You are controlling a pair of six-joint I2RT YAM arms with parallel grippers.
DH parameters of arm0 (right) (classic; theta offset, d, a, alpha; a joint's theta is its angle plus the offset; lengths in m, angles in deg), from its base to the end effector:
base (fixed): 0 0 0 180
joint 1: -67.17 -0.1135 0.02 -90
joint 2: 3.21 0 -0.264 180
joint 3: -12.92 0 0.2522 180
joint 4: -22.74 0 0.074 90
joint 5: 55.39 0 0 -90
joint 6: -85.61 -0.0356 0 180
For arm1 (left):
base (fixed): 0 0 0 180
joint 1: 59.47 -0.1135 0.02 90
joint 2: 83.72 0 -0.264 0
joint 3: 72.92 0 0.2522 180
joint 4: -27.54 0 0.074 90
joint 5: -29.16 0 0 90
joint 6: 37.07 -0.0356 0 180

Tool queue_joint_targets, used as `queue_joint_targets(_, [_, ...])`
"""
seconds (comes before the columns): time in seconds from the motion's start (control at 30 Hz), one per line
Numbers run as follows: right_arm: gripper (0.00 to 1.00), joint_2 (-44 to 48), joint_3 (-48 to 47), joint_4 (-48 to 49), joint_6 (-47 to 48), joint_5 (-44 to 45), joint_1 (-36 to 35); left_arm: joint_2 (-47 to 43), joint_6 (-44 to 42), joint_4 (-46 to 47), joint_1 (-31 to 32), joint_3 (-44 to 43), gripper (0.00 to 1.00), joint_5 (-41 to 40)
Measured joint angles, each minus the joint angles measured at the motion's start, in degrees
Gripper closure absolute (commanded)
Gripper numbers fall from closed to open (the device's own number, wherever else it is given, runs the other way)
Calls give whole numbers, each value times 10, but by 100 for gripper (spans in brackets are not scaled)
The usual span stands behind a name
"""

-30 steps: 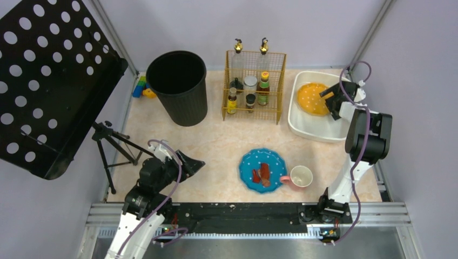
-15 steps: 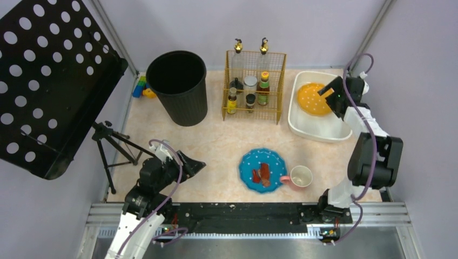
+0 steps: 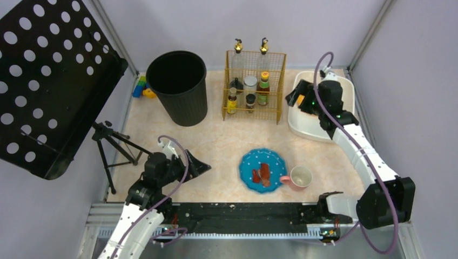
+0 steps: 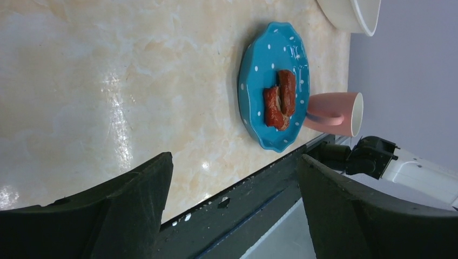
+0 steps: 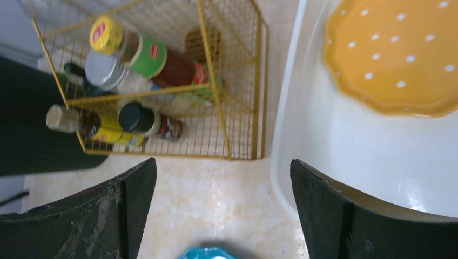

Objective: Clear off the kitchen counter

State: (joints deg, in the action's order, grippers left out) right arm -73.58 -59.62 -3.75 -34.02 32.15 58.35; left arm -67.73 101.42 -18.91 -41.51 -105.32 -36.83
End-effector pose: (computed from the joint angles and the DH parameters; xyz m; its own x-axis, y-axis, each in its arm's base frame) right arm 0.2796 0.0449 0.3266 -0.4486 0.4302 -0.7834 0.0344 0.8842 0.4659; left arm 0.0910 -0.0447 0.2041 -0.7775 -0.4671 -0.4212 0.0521 0.6195 -0.7833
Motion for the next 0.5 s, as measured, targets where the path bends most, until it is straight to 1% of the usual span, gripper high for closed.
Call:
queue_joint_targets(0.13, [15, 0, 12, -33, 27, -12, -50, 43, -9, 24, 0, 0, 7, 21])
queue_joint_targets(0.23, [19, 3, 30, -56, 38, -24, -73, 70, -11, 45, 0, 0, 7, 36])
queue_joint_targets(0.37, [28, 17, 60, -78, 42, -32, -87, 108, -12, 73, 6, 0, 8, 49])
queue_joint_targets(0.5, [35, 32, 100, -97, 40, -32, -102, 153, -13, 103, 38, 0, 9, 46])
